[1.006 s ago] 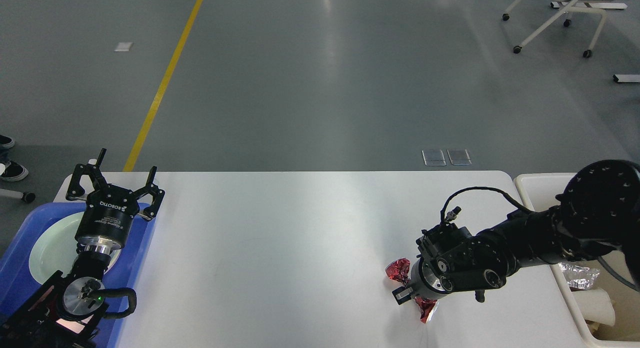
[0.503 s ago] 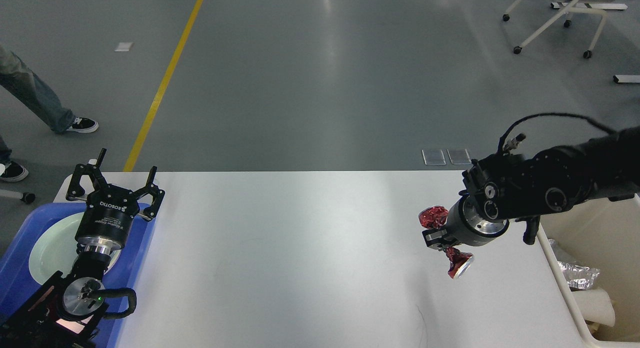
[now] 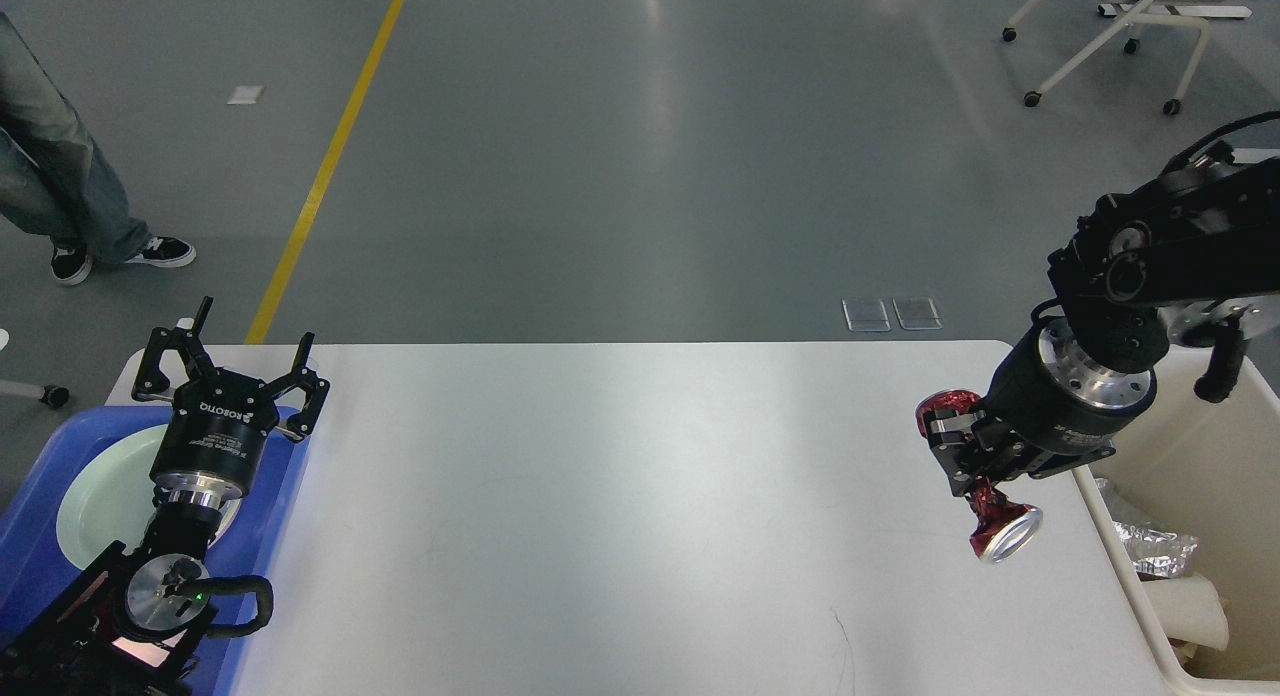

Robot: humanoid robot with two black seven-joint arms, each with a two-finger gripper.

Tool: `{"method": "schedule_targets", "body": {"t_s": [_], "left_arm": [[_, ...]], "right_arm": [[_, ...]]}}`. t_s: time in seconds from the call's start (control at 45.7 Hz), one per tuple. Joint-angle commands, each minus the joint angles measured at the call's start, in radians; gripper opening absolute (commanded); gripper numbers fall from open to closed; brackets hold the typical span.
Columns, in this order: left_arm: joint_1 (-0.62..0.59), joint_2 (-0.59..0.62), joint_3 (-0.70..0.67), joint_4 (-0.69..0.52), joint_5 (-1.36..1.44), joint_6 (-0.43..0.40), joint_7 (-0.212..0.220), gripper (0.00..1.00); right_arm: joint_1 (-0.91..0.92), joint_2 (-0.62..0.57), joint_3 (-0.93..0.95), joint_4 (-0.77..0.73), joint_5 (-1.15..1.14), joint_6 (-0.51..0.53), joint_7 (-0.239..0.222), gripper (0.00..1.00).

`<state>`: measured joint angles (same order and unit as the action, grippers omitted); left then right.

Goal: Tidy desktop
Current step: 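Lift the red wrapper and carry it to the white bin, then lower the red wrapper into the bin and release it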

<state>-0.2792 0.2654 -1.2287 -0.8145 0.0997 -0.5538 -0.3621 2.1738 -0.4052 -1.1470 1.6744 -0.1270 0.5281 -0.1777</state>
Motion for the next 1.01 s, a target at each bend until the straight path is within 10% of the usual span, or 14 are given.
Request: {"method": "schedule_targets", "body": {"t_s": [0.0,0.503,0.984], "left_arm": [[0.0,0.0,0.0,0.0,0.0,0.0,0.002,0.96],[0.0,0.0,0.0,0.0,0.0,0.0,0.0,0.96],[0.0,0.0,0.0,0.0,0.0,0.0,0.0,0.96]], "right_arm": [[-0.003,-0.004,-0.033,-0.013,0.004,-0.031,0.001,0.0],[-0.497,-0.282,-0.046,-0.602,0.023,-0.112,0.011,0.0],[-1.408,-0.049,0.371,-1.436,0.018,-0.468,0.012,0.0]]}}
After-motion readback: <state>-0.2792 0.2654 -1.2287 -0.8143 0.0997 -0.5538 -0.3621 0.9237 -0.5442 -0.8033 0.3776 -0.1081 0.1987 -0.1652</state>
